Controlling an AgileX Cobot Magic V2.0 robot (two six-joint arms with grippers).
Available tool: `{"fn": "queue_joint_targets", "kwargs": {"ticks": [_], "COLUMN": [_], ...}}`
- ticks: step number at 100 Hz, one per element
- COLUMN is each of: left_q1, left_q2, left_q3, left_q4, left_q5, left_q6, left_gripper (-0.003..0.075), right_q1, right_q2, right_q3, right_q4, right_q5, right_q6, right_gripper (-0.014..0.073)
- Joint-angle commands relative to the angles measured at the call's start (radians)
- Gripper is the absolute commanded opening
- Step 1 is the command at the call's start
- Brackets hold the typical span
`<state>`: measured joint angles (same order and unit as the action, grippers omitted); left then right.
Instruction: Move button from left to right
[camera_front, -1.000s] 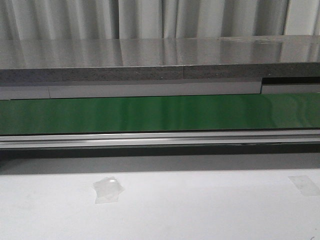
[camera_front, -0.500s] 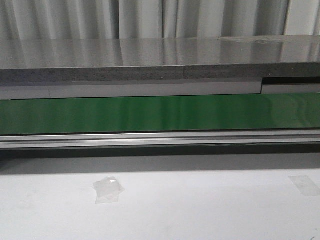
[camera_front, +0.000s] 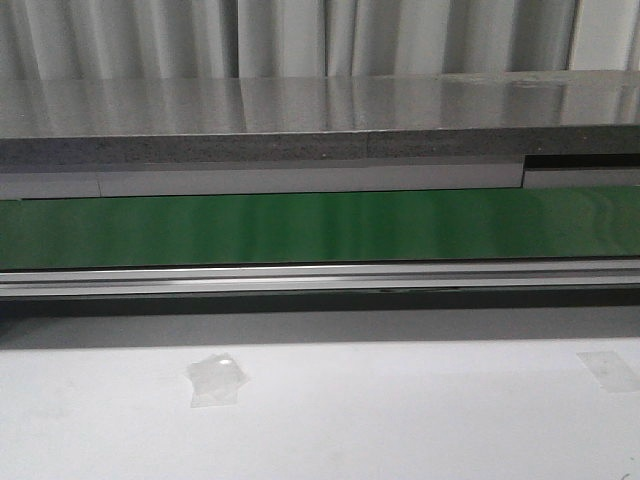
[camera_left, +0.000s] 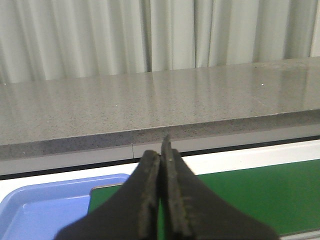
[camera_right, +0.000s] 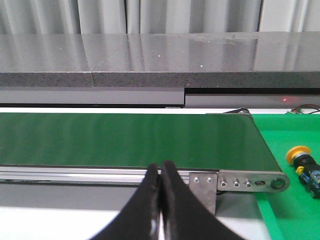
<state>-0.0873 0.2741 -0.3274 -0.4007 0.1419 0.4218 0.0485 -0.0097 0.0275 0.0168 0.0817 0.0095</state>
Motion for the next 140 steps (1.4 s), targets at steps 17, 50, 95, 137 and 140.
{"fn": "queue_joint_targets", "kwargs": {"ticks": [17,50,95,137,140], "left_q1": [-0.009,-0.009,0.059,0.066,0.066], "left_q2": [0.009,0.009,-0.074,-0.288,-0.303], "left_q3": [-0.026,-0.026,0.096,0.289,0.299], "left_q4": [-0.014,0.266,0.401,0.401,0.401], "left_q5": [-0.075,-0.080,-0.131,-0.134,-0.134], "left_q6": [-0.003,-0.253,-0.402,-0.402,-0.402], "left_gripper": [-0.0020,-0.0020,-0.0020,-0.0020,-0.0020], "right_q1": [0.001,0.001,0.001,0.001,0.001], "right_q2": [-0.020,-0.020,-0.020,-0.020,-0.020], "right_q3": [-0.015,-0.015,-0.015,-0.015,-0.015], "right_q4": [-0.011,-0.011,-0.011,-0.011,-0.011], "right_q5": [-0.089,-0.089,-0.089,-0.089,-0.089], "right_q6": [0.000,0.000,0.000,0.000,0.000], "right_gripper": [-0.0068,-0.0068,-0.0068,-0.0068,-0.0068]}}
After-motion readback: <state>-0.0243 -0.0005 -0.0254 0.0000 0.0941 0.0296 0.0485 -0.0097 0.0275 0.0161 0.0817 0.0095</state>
